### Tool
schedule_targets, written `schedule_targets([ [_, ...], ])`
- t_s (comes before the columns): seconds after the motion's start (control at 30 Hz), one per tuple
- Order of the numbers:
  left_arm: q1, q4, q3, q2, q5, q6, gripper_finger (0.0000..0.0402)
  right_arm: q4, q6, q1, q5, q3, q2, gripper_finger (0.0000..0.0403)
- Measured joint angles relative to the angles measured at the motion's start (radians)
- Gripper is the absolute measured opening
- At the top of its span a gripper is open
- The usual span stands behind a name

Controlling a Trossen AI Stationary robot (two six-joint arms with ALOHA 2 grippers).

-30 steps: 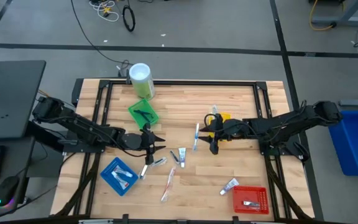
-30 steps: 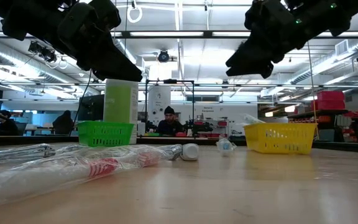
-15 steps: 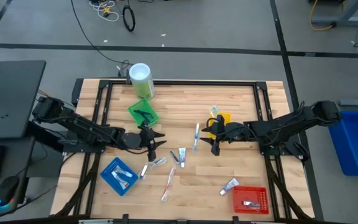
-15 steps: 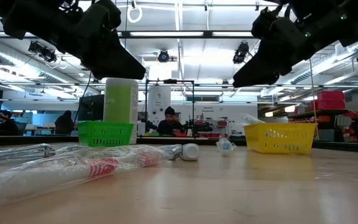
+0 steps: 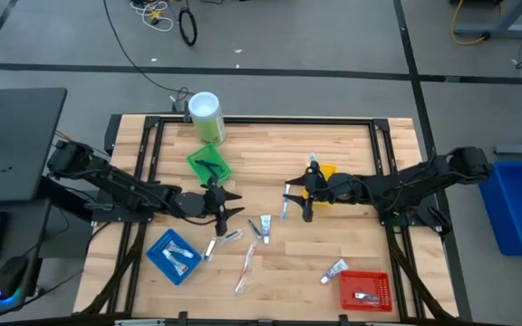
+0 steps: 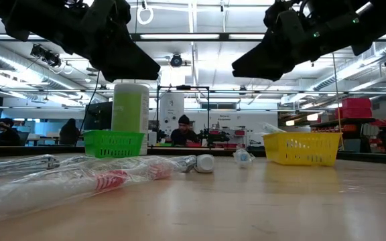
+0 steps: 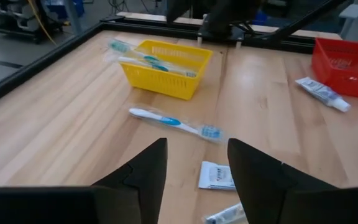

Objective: Pick & Place Travel size toiletries
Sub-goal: Put the right toothpaste into the blue bin

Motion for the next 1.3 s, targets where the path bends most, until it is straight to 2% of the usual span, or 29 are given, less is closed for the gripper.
schedule_targets([
  [0.23, 0.000, 0.000, 0.000, 0.000, 0.054, -0.038, 0.0196, -0.026, 0.034, -0.005, -0.014, 0.000, 0.000, 0.0183],
  [0.43, 0.000, 0.001, 0.000, 0.000, 0.077, -0.044, 0.0204, -0.019, 0.034, -0.005, -0.113, 0.000, 0.000, 0.0168],
  [0.67, -0.008, 0.001, 0.000, 0.000, 0.119, -0.101, 0.0201, -0.019, 0.037, -0.005, -0.113, 0.000, 0.000, 0.0161],
  [0.87, -0.018, 0.000, 0.002, 0.000, 0.114, -0.112, 0.0201, -0.018, 0.038, -0.005, -0.113, 0.000, 0.000, 0.0184],
  [1.03, -0.018, 0.000, 0.056, 0.000, 0.123, -0.107, 0.0201, -0.012, 0.035, -0.005, -0.114, 0.000, 0.000, 0.0213],
  [1.17, -0.034, -0.033, 0.093, 0.000, 0.140, -0.004, 0.0200, -0.015, 0.015, 0.000, -0.200, 0.000, 0.000, 0.0226],
  [1.3, -0.034, -0.080, 0.098, 0.000, 0.072, 0.006, 0.0200, -0.077, -0.004, 0.050, -0.260, 0.037, 0.000, 0.0222],
])
